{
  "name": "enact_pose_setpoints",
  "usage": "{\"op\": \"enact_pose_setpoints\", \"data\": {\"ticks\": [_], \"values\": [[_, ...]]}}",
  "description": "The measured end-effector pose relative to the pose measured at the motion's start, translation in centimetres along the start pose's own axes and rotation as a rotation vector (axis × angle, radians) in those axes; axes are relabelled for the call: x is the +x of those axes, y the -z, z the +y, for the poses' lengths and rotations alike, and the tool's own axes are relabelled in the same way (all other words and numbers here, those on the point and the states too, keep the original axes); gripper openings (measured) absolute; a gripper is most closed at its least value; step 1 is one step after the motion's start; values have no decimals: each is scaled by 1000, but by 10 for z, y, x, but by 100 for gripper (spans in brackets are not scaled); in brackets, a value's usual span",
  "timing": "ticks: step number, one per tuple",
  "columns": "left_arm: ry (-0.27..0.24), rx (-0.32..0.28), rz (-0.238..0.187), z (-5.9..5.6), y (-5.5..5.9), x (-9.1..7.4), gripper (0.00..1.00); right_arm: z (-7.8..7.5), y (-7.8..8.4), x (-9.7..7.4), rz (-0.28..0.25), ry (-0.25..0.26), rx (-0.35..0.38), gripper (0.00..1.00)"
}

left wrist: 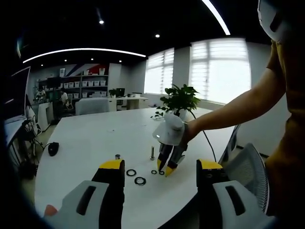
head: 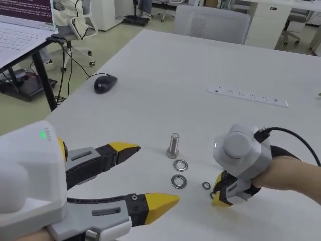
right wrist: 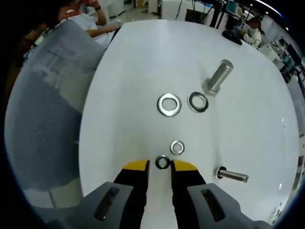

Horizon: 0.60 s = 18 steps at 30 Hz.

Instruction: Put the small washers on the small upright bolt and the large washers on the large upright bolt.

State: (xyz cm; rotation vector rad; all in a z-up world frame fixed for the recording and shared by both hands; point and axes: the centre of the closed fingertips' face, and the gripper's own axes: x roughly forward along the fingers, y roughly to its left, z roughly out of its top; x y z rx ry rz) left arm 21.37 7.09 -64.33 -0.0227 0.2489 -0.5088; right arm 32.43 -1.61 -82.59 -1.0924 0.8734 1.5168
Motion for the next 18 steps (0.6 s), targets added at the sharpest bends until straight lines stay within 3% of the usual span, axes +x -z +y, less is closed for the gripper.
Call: {"op": "enact_pose_setpoints", "data": {"ticks": [10, 18], "values": [[-1, -1, -2, 0, 0, 0, 60, -2, 0, 0, 4, 5, -7, 17], [-7, -2, 1, 2, 1, -2, 60, -3, 0, 0, 36, 10, -46, 13]]}}
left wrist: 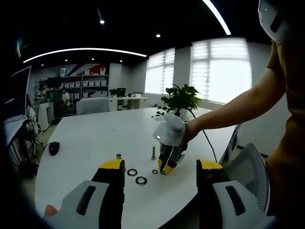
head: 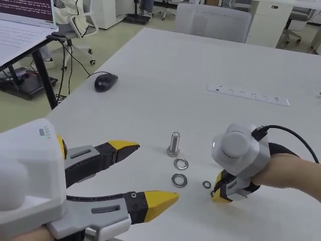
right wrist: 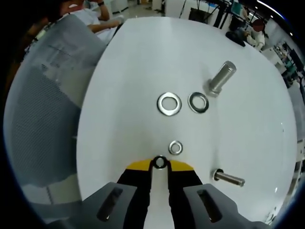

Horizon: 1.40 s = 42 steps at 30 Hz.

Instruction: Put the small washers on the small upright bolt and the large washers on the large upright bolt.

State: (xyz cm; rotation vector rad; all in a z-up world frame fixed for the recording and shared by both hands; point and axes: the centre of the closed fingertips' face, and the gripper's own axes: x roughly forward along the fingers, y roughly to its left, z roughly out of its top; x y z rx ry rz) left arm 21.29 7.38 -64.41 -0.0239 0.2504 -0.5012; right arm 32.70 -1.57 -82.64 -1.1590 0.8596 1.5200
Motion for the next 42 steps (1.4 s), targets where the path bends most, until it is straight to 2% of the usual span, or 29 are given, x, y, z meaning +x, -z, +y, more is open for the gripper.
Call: {"op": "enact_pose_setpoints", "data": {"ticks": [11, 14, 18, 21, 24, 29, 33, 35, 37, 40, 41, 42], "values": [[8, 0, 7, 0, 1, 3, 60, -1, 0, -1, -5, 2, 11, 12], [7, -1, 9, 1, 1, 3, 60, -5, 0, -7, -29, -1, 37, 12], [8, -1, 14, 2, 3, 5, 60, -11, 5, -20, -30, 7, 47, 12], [9, -4, 34, 4, 9, 8, 60, -19, 13, -33, -28, 26, 49, 12], [18, -4, 25, 4, 6, 11, 60, -27, 21, -46, -29, 51, 60, 12], [23, 6, 34, 7, 6, 17, 60, -38, 35, -66, -22, 91, 78, 12], [3, 14, 51, 18, 10, 22, 60, -46, 41, -79, -25, 116, 95, 12], [-20, 10, 75, 27, 15, 24, 60, -49, 42, -82, -24, 121, 97, 12], [-21, 12, 74, 30, 17, 26, 61, -50, 40, -86, -29, 122, 97, 12], [-51, 10, 99, 39, 22, 29, 61, -54, 35, -92, -36, 124, 88, 12], [-91, 30, 122, 47, 26, 28, 61, -56, 32, -93, -43, 124, 87, 12], [-110, 47, 138, 51, 28, 28, 61, -58, 30, -95, -46, 126, 85, 12]]}}
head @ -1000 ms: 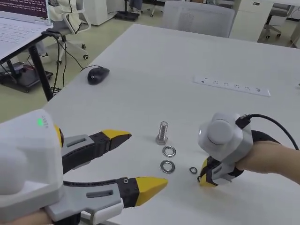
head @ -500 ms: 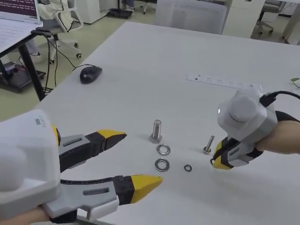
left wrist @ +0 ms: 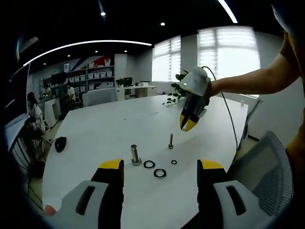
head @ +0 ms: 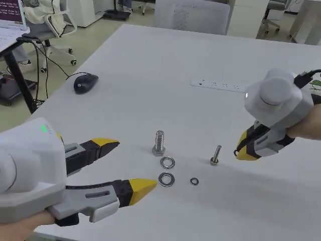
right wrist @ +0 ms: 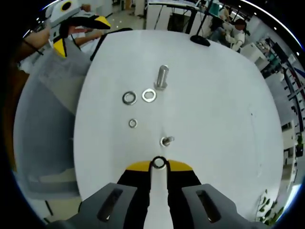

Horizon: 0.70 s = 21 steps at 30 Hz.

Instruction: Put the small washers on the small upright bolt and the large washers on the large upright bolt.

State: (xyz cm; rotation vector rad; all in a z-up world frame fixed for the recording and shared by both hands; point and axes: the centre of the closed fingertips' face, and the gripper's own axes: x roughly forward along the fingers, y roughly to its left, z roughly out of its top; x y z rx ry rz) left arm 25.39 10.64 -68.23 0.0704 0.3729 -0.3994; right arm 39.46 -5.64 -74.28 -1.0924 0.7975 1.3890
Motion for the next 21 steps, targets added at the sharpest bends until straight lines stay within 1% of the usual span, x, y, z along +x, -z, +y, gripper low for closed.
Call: {"op": "enact_pose_setpoints", "data": {"ticks": [2, 4, 6, 7, 8, 10, 14, 16, 21], "values": [[0, -9, 8, 1, 1, 2, 61, -5, -4, -1, -5, 8, -4, 12], [-4, -18, -7, 3, -1, 2, 61, -7, -9, -1, -14, 2, -5, 12], [-8, -21, -6, 4, -1, 2, 61, -8, -12, 0, -16, -1, -9, 12], [-12, -23, -4, 5, -1, 2, 61, -8, -16, 2, -24, -16, -12, 12], [-13, -24, -4, 6, -1, 2, 61, -8, -18, 4, -23, -19, -14, 12], [-14, -30, -8, 6, -1, 3, 61, -8, -21, 7, -17, -26, -25, 12], [-15, -41, 8, 8, 4, 4, 60, -10, -27, 14, -13, -33, -39, 12], [-16, -44, 6, 8, 4, 4, 60, -11, -30, 17, -10, -39, -46, 12], [-29, -57, 0, 12, 4, 3, 61, -16, -28, 22, 14, -40, -48, 12]]}}
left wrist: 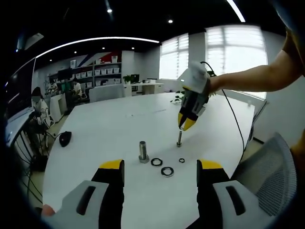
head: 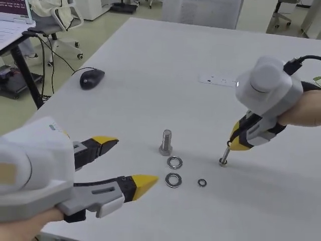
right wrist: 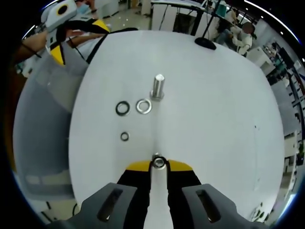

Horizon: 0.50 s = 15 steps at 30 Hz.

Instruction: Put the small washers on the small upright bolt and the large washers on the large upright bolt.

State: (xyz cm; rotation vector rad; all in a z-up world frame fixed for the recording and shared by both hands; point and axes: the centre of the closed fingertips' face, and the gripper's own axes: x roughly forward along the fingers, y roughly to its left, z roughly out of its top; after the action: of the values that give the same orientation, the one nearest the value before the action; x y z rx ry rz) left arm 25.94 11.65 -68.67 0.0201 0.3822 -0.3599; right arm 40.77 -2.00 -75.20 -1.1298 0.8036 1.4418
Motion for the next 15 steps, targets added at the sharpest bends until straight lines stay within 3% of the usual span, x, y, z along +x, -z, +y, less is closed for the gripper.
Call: {"op": "enact_pose_setpoints", "data": {"ticks": [15], "values": [[5, -20, -10, -1, -2, 1, 61, 2, 7, 14, 40, -20, -19, 12]]}}
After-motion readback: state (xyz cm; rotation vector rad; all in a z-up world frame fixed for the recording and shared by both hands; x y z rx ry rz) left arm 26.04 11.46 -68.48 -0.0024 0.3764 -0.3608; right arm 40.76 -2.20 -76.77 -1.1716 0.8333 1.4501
